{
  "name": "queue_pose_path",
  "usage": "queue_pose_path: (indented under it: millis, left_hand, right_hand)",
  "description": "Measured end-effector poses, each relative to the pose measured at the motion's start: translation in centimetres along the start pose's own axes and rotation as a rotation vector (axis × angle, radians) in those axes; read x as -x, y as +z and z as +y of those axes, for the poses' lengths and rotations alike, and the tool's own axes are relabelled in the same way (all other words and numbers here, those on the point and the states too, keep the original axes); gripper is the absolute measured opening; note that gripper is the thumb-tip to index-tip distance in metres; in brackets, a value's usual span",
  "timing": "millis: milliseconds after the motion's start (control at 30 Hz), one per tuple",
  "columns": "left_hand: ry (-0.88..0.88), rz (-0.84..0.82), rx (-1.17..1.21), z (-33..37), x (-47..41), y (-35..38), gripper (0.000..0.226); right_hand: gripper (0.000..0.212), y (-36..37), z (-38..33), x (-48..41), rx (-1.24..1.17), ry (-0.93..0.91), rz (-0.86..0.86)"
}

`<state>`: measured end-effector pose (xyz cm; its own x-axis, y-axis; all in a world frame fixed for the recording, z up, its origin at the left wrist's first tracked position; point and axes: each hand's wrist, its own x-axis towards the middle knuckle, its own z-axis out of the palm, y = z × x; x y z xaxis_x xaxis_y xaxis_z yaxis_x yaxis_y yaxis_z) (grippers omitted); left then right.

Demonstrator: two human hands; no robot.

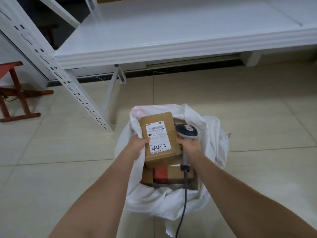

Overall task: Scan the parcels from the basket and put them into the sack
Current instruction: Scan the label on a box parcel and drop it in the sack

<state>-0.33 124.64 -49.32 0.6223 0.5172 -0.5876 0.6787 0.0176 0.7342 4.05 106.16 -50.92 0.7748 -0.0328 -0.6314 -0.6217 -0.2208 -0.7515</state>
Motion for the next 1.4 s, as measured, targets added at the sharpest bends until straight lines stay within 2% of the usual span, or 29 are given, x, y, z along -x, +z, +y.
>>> queue_pose_path:
  millis: [67, 133, 167, 200, 233, 300, 333, 367, 433, 533, 667, 700, 767, 800, 867, 933, 1067, 1133, 1233, 1300, 1400]
  left_hand:
    - [0.026, -0.091, -0.001, 0.8, 0.3, 3.1, 0.033]
    - [0.040, -0.168, -0.158, 1.4, 0.5, 5.2, 0.035]
    - [0.072, -0.154, -0.271, 1.8, 0.4, 5.3, 0.036]
    - [0.125, -0.049, -0.361, 2.2, 0.3, 5.0, 0.038]
    - [0.185, 0.133, -0.402, 2.7, 0.2, 4.1, 0.040]
    - [0.269, 0.485, -0.334, 4.2, 0.4, 1.7, 0.041]
    - [0.323, 0.575, -0.269, 4.5, 0.4, 0.9, 0.039]
    - [0.376, 0.584, -0.232, 4.6, 0.2, 0.5, 0.037]
    - [0.403, 0.474, -0.318, 4.2, -0.2, 0.5, 0.033]
    - [0.238, 0.321, -0.568, 2.7, -1.3, 0.4, 0.034]
    - [0.191, 0.264, -0.600, 2.0, -1.6, 0.2, 0.029]
    - [0.179, 0.237, -0.609, 1.7, -1.6, 0.2, 0.029]
    - [0.179, 0.181, -0.616, 1.3, -1.7, -0.1, 0.024]
    - [0.180, 0.155, -0.586, 1.3, -1.8, -0.4, 0.022]
    - [0.151, 0.127, -0.498, 1.2, -2.0, -0.9, 0.027]
    - [0.114, 0.116, -0.464, 1.3, -2.0, -1.0, 0.028]
    - [0.097, 0.095, -0.478, 2.2, -0.4, 0.8, 0.028]
    - [0.119, 0.026, -0.488, 2.6, 0.5, 3.1, 0.039]
    - [0.130, -0.064, -0.476, 3.4, 2.2, 7.1, 0.052]
    - [0.169, 0.048, -0.414, 5.4, 3.3, 8.0, 0.043]
    - [0.239, 0.335, -0.261, 8.5, 3.9, 6.0, 0.035]
  right_hand:
    - [0.041, -1.9, 0.2, -0.4, 0.013, 0.023, 0.118]
    - [0.040, -3.7, 0.2, -0.6, 0.037, 0.035, 0.209]
    - [0.040, -4.3, 0.2, -0.7, 0.044, 0.031, 0.228]
    - [0.042, -4.5, 0.0, -0.8, 0.056, 0.015, 0.230]
    - [0.046, -4.3, -0.1, -0.7, 0.076, -0.009, 0.220]
    - [0.059, -2.8, -0.7, 0.0, 0.125, -0.069, 0.199]
    - [0.065, -1.7, -0.9, 0.5, 0.161, -0.108, 0.197]
    - [0.066, -0.7, -1.2, 1.0, 0.205, -0.138, 0.192]
    - [0.057, 0.8, -1.2, 1.6, 0.272, -0.136, 0.121]
    - [0.032, 0.8, -0.4, 2.2, 0.259, -0.101, 0.058]
    - [0.039, -2.7, 0.1, 1.9, 0.453, -0.112, 0.311]
    - [0.042, -3.7, 0.1, 1.6, 0.495, -0.086, 0.301]
    - [0.044, -5.0, 0.2, 0.9, 0.495, 0.010, 0.168]
    - [0.037, -5.3, 0.4, 0.7, 0.431, 0.060, 0.076]
    - [0.010, -5.3, 1.3, 0.7, 0.223, 0.127, -0.050]
    - [0.015, -5.3, 1.7, 0.9, 0.097, 0.154, -0.065]
    - [0.015, -6.9, 0.7, 1.1, -0.186, 0.108, 0.105]
    - [0.008, -8.4, -1.3, 1.7, -0.357, 0.048, 0.145]
    - [0.015, -11.2, -5.7, 2.7, -0.443, -0.078, 0.226]
    - [0.018, -12.7, -8.3, 3.2, -0.442, -0.144, 0.290]
    - [0.012, -14.2, -9.0, 3.7, -0.331, -0.156, 0.411]
